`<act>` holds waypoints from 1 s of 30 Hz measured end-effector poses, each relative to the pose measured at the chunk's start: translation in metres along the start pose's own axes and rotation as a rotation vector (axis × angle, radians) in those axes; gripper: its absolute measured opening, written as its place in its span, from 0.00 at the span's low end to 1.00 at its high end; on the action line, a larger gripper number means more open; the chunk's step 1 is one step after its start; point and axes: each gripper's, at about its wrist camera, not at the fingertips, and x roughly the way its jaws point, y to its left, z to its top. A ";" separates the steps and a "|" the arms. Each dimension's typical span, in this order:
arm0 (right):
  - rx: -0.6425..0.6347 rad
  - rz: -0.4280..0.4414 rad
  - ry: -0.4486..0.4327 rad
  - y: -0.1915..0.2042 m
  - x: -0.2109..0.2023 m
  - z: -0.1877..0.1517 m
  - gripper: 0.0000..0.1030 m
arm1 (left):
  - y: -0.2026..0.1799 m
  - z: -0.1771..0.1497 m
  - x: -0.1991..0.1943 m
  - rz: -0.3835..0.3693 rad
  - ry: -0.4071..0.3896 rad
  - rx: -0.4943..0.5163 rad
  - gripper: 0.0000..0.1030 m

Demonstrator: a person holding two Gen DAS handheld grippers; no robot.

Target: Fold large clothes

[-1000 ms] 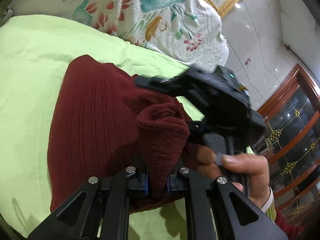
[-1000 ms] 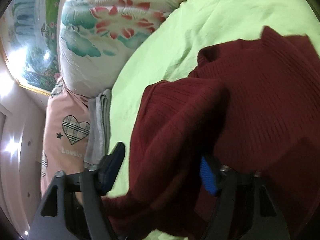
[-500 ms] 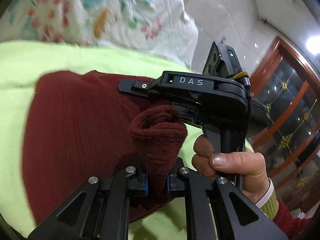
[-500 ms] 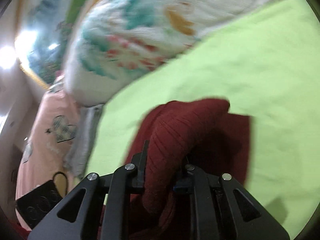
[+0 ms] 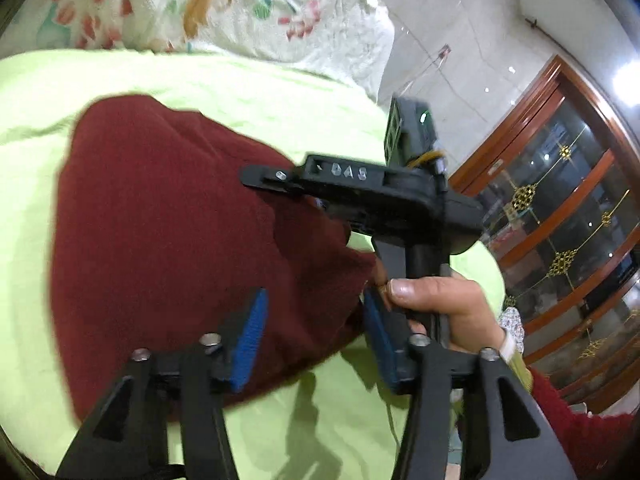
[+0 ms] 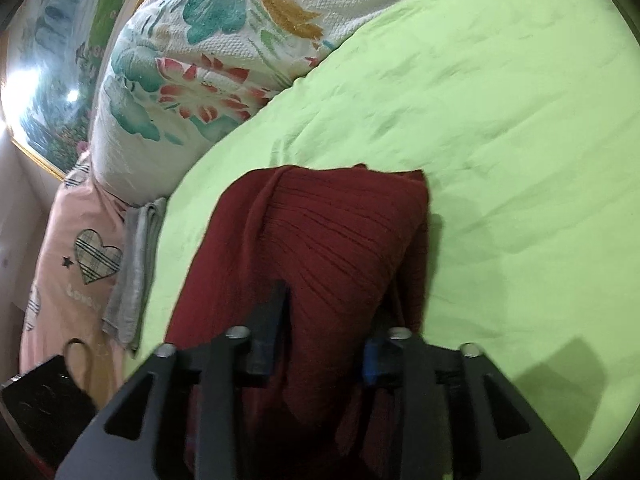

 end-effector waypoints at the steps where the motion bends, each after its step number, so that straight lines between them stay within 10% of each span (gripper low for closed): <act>1: -0.019 -0.021 -0.008 0.003 -0.006 -0.002 0.51 | 0.002 0.001 -0.012 0.006 -0.015 -0.001 0.60; 5: -0.073 -0.063 -0.058 0.013 -0.027 -0.008 0.79 | 0.024 -0.001 -0.056 0.111 -0.085 -0.031 0.85; 9: -0.081 -0.056 -0.049 0.013 -0.033 -0.011 0.79 | 0.073 0.011 -0.060 0.168 -0.075 -0.163 0.85; 17: 0.016 -0.012 0.036 -0.011 -0.011 -0.009 0.79 | 0.153 0.022 -0.010 0.016 0.064 -0.411 0.86; 30: 0.034 0.064 0.099 -0.018 0.007 -0.003 0.70 | 0.139 0.026 0.044 0.027 0.140 -0.293 0.80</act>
